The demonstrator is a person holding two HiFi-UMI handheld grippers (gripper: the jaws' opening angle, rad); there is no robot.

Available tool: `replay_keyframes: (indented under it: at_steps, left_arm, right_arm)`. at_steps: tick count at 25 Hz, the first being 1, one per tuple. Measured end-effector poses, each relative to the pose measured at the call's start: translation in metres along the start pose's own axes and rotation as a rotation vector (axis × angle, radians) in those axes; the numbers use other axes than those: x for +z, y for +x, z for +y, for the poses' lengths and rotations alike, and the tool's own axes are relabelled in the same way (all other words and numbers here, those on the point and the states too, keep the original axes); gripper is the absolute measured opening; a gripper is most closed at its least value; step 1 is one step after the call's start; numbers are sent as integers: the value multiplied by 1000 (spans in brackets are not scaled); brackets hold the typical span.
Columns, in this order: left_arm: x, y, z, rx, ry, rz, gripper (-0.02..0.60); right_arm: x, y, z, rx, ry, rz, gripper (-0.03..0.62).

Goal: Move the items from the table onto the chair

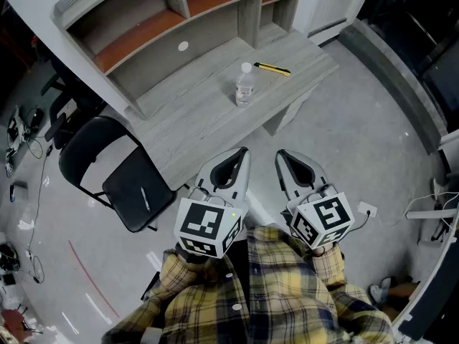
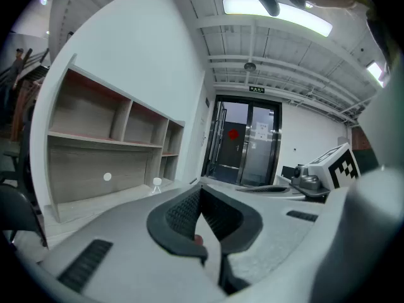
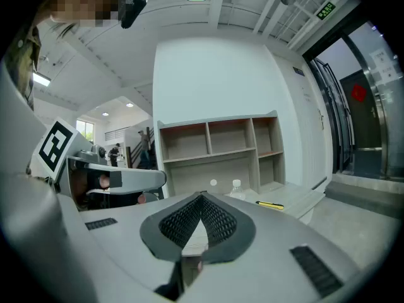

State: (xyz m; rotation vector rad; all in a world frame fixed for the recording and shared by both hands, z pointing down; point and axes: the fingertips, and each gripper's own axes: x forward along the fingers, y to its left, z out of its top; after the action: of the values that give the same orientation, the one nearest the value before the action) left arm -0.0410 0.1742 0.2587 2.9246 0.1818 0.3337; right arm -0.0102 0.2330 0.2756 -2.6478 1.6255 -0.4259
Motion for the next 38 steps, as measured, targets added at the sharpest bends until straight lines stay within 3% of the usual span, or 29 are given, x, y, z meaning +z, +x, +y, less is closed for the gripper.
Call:
replay_keyframes:
  at_steps: [13, 23, 30, 38]
  left_arm:
    - [-3, 2, 9, 2, 4, 14, 3]
    - [-11, 35, 21, 28, -18, 52, 3]
    - [-1, 106, 47, 106, -32, 57, 3]
    - [49, 200, 90, 265, -52, 10, 3]
  right_arm:
    - [-4, 0, -10, -41, 24, 2, 17]
    - [-19, 2, -55, -95, 93, 32, 17]
    - [-7, 60, -116, -11, 76, 55, 17]
    - [39, 151, -197, 162, 33, 89, 17]
